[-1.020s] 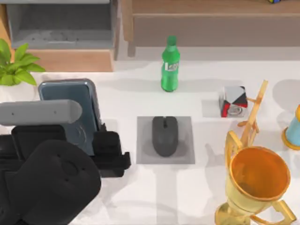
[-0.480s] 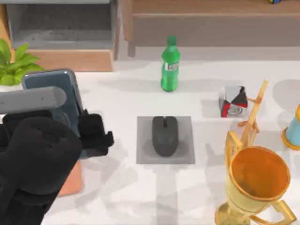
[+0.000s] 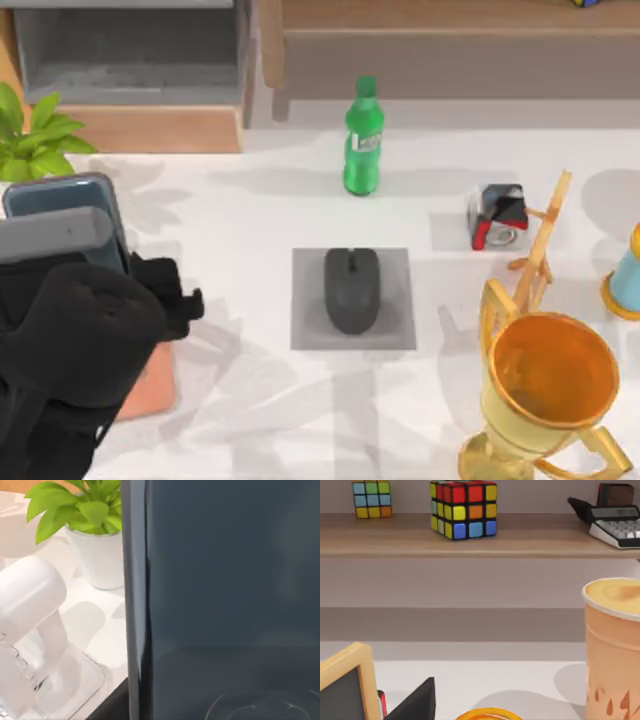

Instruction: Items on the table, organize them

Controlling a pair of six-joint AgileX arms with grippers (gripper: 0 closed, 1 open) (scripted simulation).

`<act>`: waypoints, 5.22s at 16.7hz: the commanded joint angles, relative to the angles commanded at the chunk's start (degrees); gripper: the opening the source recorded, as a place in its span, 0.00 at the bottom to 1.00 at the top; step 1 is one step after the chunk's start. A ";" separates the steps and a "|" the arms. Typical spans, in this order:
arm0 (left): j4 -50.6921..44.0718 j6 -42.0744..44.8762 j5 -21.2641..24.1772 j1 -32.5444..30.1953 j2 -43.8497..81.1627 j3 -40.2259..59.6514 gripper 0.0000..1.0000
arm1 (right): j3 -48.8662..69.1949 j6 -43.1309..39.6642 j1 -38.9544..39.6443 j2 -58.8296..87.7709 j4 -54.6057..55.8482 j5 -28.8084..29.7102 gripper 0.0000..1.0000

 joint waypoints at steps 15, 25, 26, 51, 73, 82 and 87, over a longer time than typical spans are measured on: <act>0.00 0.00 0.00 0.00 0.00 0.00 1.00 | 0.00 0.00 0.00 0.00 0.00 0.00 1.00; -2.26 -1.91 -1.09 -1.76 -0.64 0.07 1.00 | 0.00 0.00 0.00 0.00 0.00 0.00 1.00; -3.90 -3.26 -1.92 -2.83 -1.03 0.12 1.00 | 0.00 0.00 0.00 0.00 0.00 0.00 1.00; 3.36 25.66 32.73 31.06 -41.50 -16.01 1.00 | 0.00 0.00 0.00 0.00 0.00 0.00 1.00; 18.10 36.10 49.09 47.98 -53.66 -28.02 1.00 | -0.07 -0.86 -9.62 21.44 16.74 -5.65 1.00; 18.10 36.10 49.09 47.98 -53.66 -28.02 1.00 | 9.69 -1.13 -22.70 78.12 55.40 -14.27 1.00; 18.10 36.10 49.09 47.98 -53.66 -28.02 1.00 | 19.42 -0.61 -24.61 106.64 76.95 -17.44 1.00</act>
